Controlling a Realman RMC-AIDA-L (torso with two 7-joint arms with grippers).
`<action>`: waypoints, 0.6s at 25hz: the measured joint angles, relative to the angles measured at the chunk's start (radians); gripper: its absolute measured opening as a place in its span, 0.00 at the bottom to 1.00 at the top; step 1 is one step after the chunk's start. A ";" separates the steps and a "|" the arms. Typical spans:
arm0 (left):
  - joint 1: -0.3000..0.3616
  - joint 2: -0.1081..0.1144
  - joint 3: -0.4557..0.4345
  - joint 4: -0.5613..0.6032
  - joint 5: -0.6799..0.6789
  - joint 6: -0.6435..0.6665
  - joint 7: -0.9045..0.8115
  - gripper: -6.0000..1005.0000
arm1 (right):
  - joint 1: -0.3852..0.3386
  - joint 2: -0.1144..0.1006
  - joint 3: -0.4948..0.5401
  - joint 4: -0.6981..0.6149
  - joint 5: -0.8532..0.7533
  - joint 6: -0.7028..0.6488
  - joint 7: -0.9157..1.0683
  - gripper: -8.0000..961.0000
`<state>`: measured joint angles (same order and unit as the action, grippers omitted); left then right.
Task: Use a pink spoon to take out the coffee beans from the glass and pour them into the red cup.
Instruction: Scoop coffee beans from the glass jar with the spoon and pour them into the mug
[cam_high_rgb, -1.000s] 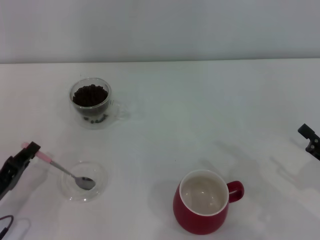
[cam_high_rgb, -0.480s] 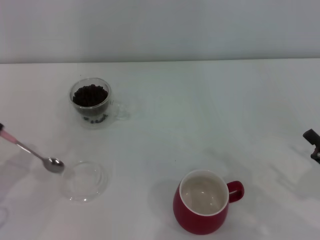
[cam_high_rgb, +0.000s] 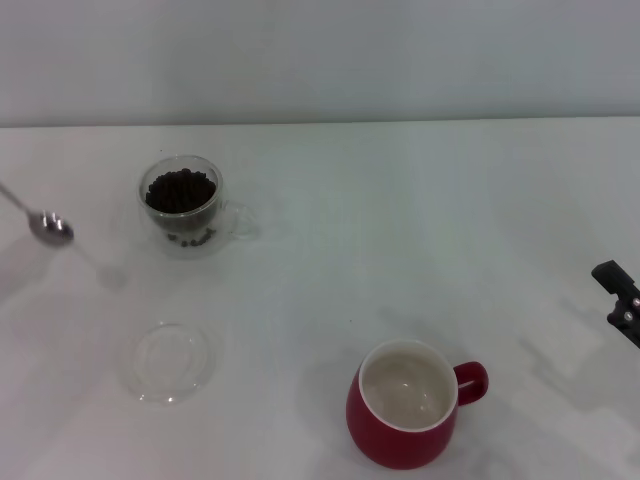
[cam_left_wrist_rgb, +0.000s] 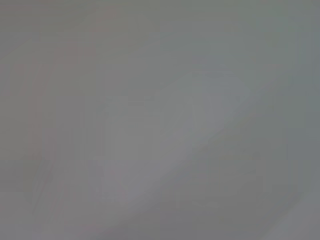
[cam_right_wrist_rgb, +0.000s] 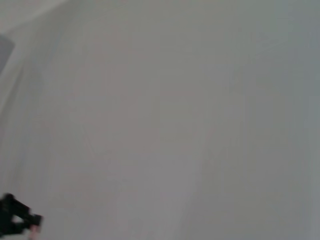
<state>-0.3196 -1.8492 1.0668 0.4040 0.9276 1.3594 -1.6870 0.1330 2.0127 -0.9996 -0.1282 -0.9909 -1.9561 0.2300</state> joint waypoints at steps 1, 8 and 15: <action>-0.034 0.025 -0.001 0.000 0.014 -0.003 -0.030 0.14 | 0.002 0.001 -0.002 0.003 0.000 -0.012 0.015 0.79; -0.169 0.097 0.000 0.020 0.129 -0.090 -0.158 0.14 | 0.013 0.003 -0.011 0.035 -0.006 -0.120 0.063 0.79; -0.309 0.118 -0.001 0.027 0.350 -0.270 -0.269 0.14 | 0.021 0.004 -0.011 0.059 -0.009 -0.162 0.078 0.79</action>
<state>-0.6290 -1.7316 1.0654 0.4308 1.2774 1.0898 -1.9561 0.1539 2.0171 -1.0109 -0.0696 -0.9996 -2.1186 0.3082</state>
